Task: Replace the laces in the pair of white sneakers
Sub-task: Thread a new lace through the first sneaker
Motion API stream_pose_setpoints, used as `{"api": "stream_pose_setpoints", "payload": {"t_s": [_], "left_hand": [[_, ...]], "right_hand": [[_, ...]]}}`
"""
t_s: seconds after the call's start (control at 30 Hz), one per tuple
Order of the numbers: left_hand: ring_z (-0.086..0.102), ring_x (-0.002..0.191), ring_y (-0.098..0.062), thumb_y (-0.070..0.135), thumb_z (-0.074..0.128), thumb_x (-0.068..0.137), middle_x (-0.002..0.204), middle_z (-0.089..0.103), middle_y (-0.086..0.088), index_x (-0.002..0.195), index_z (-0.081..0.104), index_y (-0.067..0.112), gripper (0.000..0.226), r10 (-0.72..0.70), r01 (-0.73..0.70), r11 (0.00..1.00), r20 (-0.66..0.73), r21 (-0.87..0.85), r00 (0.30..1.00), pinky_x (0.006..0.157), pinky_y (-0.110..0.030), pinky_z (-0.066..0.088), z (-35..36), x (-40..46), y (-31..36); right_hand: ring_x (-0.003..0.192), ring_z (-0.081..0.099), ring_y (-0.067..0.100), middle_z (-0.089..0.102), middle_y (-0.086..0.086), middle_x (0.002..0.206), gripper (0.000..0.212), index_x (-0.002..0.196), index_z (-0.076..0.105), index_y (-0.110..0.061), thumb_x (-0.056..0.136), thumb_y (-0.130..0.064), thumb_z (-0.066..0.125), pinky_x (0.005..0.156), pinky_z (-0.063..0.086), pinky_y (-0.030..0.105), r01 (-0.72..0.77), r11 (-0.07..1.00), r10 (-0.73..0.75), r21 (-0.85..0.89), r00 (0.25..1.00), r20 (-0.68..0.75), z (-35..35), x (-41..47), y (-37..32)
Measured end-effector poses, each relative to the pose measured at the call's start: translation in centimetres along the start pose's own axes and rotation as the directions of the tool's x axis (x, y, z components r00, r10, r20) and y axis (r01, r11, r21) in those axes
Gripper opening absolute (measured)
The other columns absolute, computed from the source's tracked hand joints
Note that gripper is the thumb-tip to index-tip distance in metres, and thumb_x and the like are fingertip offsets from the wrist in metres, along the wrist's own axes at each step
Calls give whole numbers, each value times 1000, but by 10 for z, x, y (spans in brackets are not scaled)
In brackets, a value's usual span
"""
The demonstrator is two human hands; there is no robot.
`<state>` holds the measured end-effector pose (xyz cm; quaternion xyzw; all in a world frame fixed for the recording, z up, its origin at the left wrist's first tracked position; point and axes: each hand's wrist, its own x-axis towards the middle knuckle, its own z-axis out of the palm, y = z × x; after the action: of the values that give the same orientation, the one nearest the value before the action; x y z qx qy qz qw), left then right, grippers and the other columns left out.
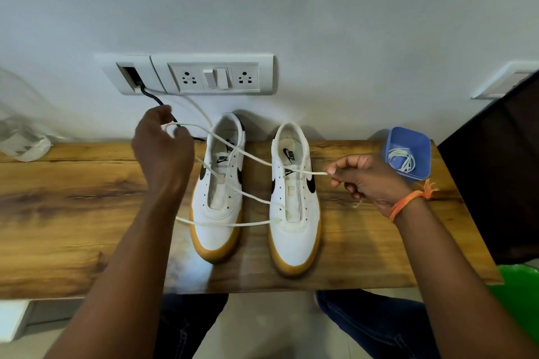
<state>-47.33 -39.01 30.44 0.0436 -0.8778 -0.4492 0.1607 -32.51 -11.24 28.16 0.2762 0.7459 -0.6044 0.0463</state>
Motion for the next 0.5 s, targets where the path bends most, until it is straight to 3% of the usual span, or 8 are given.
{"api": "stream_pose_setpoints", "payload": {"t_s": [0.1,0.2,0.27,0.33,0.4,0.5], "left_hand": [[54,109,-16,2,62,79,134,54,-5,132,57,15,56,158,-175,983,248,48,956,85,-14,37,11,-22,19],[52,101,-5,4,65,76,120,57,9,129,58,18,55,385,-398,914,464,-74,798,84,-13,44,25,-49,34],[59,86,-2,10,67,84,117,60,15,132,57,19,50,378,-344,919,680,-193,628,71,-12,48,36,-71,39],[69,65,-14,15,67,92,107,69,7,124,62,16,33,344,-214,938,810,-273,474,53,-23,54,45,-89,34],[69,54,-17,11,65,94,82,71,2,102,70,9,9,331,-166,944,831,-286,447,49,-29,57,49,-93,30],[69,56,-19,5,66,92,69,68,-1,89,74,8,9,285,-188,958,810,-218,513,58,-36,61,46,-79,32]], "right_hand": [[52,41,9,69,4,71,8,94,73,-9,90,-13,67,45,32,23,22,1000,-22,-2,998,60,8,-1,-4],[53,42,8,71,5,74,11,96,73,-7,89,-13,67,47,33,21,43,999,-45,16,989,139,14,-2,-8],[54,44,7,71,9,78,14,100,73,-5,90,-10,65,48,34,20,67,996,-78,57,975,209,17,-3,-10],[54,46,8,70,12,79,15,102,71,1,91,-7,62,49,36,19,84,991,-110,109,958,263,18,-5,-12],[54,48,8,70,13,79,15,102,70,2,92,-6,61,49,37,20,80,989,-112,125,954,277,16,-5,-13],[54,46,11,72,15,84,13,100,73,-5,90,-7,65,49,37,23,65,994,-85,88,965,247,12,-4,-9]]}}
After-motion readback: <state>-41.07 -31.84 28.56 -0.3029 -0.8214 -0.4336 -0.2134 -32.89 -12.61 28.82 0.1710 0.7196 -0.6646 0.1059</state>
